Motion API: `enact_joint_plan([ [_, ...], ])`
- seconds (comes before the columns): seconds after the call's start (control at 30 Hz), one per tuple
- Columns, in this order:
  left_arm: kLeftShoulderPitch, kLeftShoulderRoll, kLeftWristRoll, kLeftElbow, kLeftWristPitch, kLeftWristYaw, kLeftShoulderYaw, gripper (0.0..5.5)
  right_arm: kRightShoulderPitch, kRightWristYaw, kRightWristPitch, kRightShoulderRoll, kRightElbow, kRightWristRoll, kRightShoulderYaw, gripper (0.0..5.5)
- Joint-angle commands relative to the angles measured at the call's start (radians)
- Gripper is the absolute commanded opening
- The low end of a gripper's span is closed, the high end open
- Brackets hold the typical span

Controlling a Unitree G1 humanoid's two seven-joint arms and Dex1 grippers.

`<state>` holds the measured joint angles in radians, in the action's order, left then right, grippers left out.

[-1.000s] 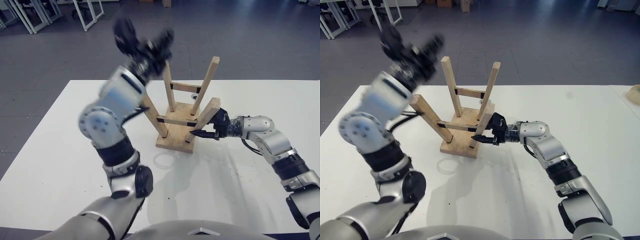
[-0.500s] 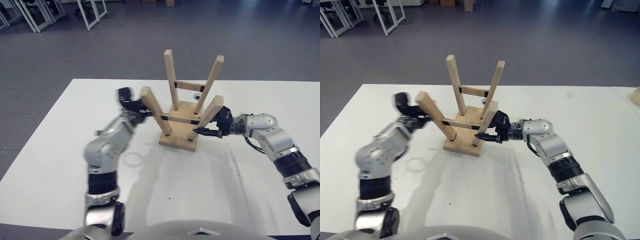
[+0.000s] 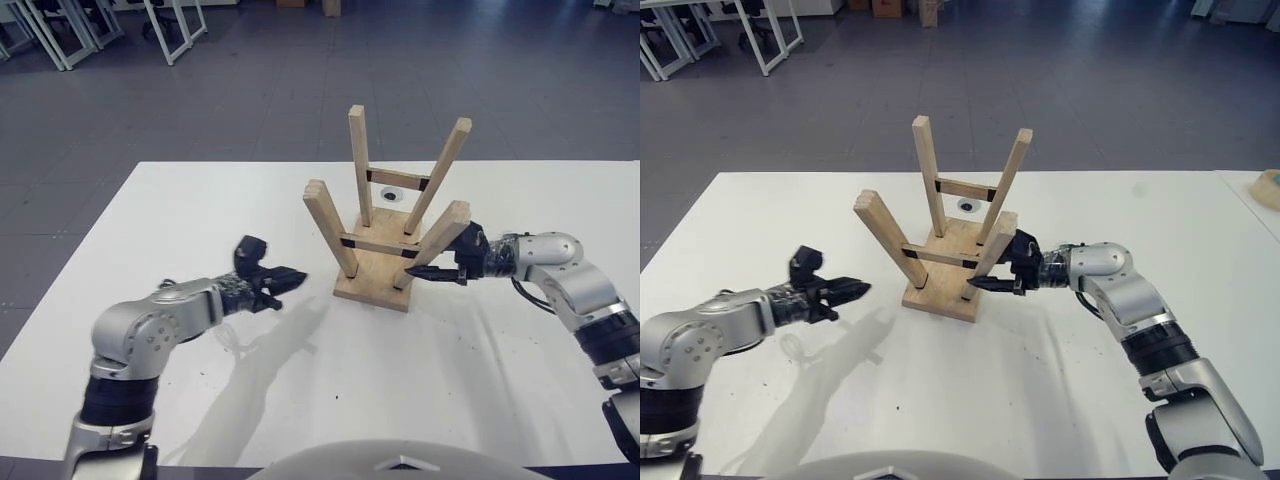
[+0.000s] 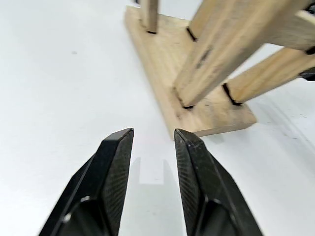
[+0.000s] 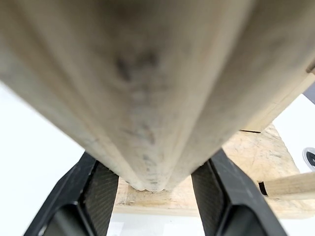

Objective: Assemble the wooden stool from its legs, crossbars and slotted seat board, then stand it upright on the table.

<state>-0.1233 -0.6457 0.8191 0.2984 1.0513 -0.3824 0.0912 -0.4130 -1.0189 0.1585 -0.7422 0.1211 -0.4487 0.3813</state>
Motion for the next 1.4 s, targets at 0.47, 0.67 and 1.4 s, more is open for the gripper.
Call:
enact_joint_plan([
  [0.47, -0.009, 0.092, -0.074, 0.031, -0.009, 0.026, 0.007, 1.52, 0.187, 0.696, 0.491, 0.432, -0.423, -0.039, -0.115, 3.27],
  [0.67, -0.016, 0.121, -0.092, 0.032, -0.008, 0.042, 0.014, 1.52, 0.222, 0.541, 0.560, 0.283, -0.497, -0.049, -0.147, 4.55],
  [1.4, -0.030, 0.190, -0.202, -0.002, -0.079, 0.064, -0.007, 1.52, 0.168, 0.380, 0.739, -0.060, -0.655, -0.034, -0.366, 5.47],
])
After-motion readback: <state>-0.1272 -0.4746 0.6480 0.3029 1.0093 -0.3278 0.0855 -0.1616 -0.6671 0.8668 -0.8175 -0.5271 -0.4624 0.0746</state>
